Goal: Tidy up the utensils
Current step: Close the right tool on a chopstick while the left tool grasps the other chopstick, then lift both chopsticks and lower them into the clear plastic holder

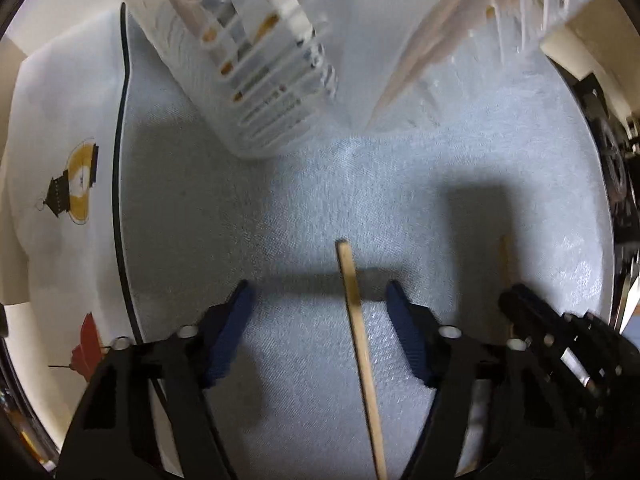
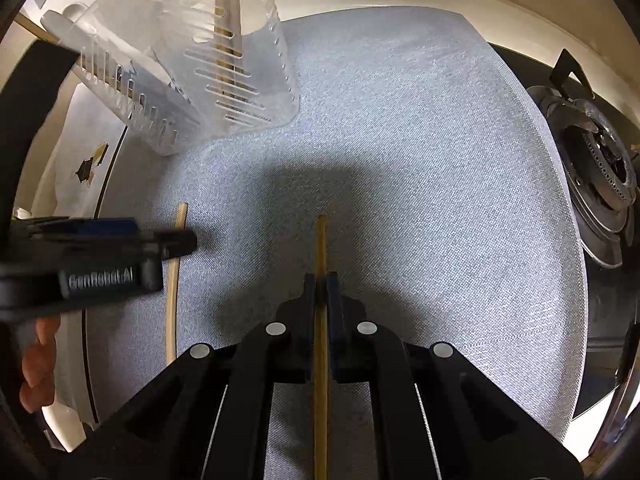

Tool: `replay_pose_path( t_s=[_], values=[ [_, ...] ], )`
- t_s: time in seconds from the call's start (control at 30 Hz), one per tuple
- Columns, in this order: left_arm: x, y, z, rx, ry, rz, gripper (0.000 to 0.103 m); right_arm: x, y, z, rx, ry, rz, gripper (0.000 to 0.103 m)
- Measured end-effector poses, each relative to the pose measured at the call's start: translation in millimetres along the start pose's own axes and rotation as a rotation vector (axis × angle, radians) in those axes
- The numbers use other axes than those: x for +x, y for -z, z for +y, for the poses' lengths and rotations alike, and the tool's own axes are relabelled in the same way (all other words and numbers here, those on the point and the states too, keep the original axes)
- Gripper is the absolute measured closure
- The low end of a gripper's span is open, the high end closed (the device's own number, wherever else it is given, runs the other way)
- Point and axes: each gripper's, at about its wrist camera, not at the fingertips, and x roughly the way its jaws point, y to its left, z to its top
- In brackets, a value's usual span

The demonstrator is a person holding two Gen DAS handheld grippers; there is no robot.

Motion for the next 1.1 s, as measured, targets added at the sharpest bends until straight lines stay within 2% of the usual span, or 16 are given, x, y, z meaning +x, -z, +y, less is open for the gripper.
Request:
replay_pose_path(
  t_s=[0.07,0.1,0.13,0.23,0.4,0.63,0.87,1.1],
  values=[
    [-1.4,-1.6,-2.3,0.006,-0.033,-0.028,0.065,2.3,1.0,2.3,-0.003,-0.001,0.002,0.097],
    [-2.6,-2.7,-2.1,0.01,-0.036,-0.043,0.082,3.3,0.8,3.8,-0.006,-0.002,0.003,0.097],
    [-3.1,-3.8,-1.0,0.01,-0.031,-0.048,0.093,4.6,-1.1,6.0,-0.007,-0.002,0.004,0.097],
    [-4.7,-5.2,10.1,-0.027,0.025,-0.051,0.097,8.3,-0.1,17.0,-0.016,-0.006,0.0,0.097],
    [-27.8,2.4,27.2,-0.034,0.099,-0.114,0.097,-6.1,-6.0,22.4,-0.024,-0.026,-0.032,0.097],
    [-106.4,28.6,45.5,0.018,0.2,-0.281,0.097,-45.8,-15.0,32.5,-0.05,-0.077,-0.13,0.097],
    [-161.8,52.7,61.1,0.08,0.237,-0.417,0.097,-97.0,-20.7,42.6,-0.09,-0.119,-0.235,0.097],
    [-205.1,71.4,51.2,0.154,0.244,-0.524,0.097,-133.3,-19.0,56.1,-0.118,-0.137,-0.312,0.097]
  ],
)
